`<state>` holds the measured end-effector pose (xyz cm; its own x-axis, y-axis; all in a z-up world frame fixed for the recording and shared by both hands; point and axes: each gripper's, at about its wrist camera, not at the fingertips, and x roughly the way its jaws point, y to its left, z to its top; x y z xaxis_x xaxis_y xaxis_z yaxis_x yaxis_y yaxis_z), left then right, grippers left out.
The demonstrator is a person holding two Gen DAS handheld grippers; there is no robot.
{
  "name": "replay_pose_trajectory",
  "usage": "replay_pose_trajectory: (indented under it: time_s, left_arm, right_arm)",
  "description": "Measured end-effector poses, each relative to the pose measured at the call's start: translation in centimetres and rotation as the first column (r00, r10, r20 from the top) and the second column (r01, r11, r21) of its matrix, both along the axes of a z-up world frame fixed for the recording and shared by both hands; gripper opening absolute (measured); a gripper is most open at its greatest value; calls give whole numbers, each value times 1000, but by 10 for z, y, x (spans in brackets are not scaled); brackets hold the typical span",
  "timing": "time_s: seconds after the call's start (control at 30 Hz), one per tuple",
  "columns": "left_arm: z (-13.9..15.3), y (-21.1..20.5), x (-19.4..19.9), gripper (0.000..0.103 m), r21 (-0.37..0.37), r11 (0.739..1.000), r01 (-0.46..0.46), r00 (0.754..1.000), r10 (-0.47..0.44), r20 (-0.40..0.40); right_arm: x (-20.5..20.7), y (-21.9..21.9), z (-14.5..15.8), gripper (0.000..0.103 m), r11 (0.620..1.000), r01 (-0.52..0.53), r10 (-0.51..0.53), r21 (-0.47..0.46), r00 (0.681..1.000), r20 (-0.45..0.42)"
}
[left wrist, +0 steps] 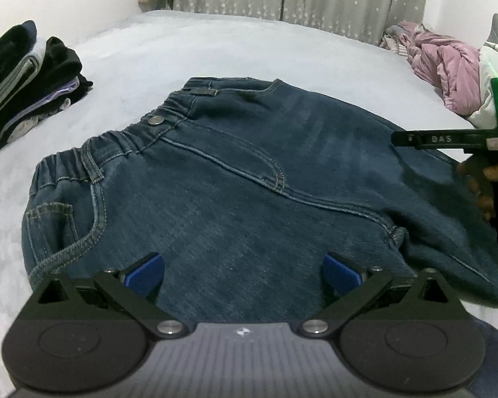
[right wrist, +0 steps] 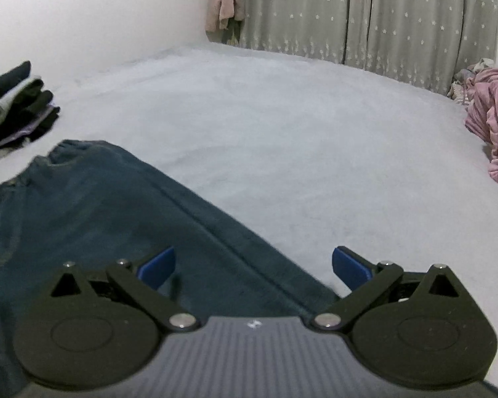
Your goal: Fold clothes
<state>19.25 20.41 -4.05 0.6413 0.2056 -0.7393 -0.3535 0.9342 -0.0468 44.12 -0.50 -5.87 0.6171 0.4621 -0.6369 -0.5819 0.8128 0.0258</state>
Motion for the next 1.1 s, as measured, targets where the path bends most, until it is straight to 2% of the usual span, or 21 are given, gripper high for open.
replay_pose_trajectory:
  time_s: [0.1, 0.17, 0.33, 0.37, 0.4, 0.43, 0.47, 0.5, 0.6, 0.7, 0.83, 1.03, 1.1]
  left_arm:
    - [0, 2, 0, 102, 8, 1000, -4, 1000, 4, 0]
    - [0, 5, 0, 102, 11, 1000, -12, 1000, 12, 1]
    - [0, 9, -1, 102, -3, 1000, -22, 1000, 22, 4]
    - [0, 10, -1, 102, -5, 1000, -22, 1000, 22, 4]
    - [0, 10, -1, 102, -7, 1000, -22, 1000, 22, 4]
    - [1, 11, -1, 102, -9, 1000, -23, 1000, 23, 4]
    - [1, 11, -1, 102, -12, 1000, -23, 1000, 23, 4]
    - [1, 11, -1, 102, -15, 1000, -24, 1000, 24, 4]
    - [3, 13, -2, 102, -38, 999, -32, 999, 33, 10]
    - [6, 17, -4, 102, -75, 996, -46, 999, 47, 18]
    - [11, 24, -8, 102, -150, 986, -66, 997, 72, 35]
    - [19, 34, -15, 102, -247, 965, -90, 991, 111, 74]
    - [22, 36, -17, 102, -282, 956, -84, 988, 118, 105]
  right_arm:
    - [8, -1, -9, 102, 1000, 0, 0, -4, 1000, -26]
    - [17, -10, -16, 102, 999, 7, -4, 45, 997, -82]
    - [22, -9, -15, 101, 999, 6, -2, 41, 995, -104]
    - [19, -9, -13, 93, 999, -17, 22, 47, 995, -101]
    - [16, -9, -10, 74, 998, -40, 45, 53, 994, -98]
    - [17, -9, -9, 63, 997, -47, 52, 55, 994, -98]
    - [14, -9, -3, 38, 996, -70, 75, 62, 992, -99]
    - [12, -9, -1, 25, 995, -74, 79, 60, 992, -97]
    - [-4, -8, 15, 10, 995, -97, 98, 16, 994, -47]
    - [-27, -9, 35, 9, 993, -116, 116, 3, 993, 4]
    - [-85, -8, 67, 8, 986, -159, 164, -51, 980, 111]
    - [-150, -3, 82, 8, 965, -220, 246, -145, 950, 194]
    - [-184, -2, 80, 8, 950, -252, 288, -183, 934, 210]
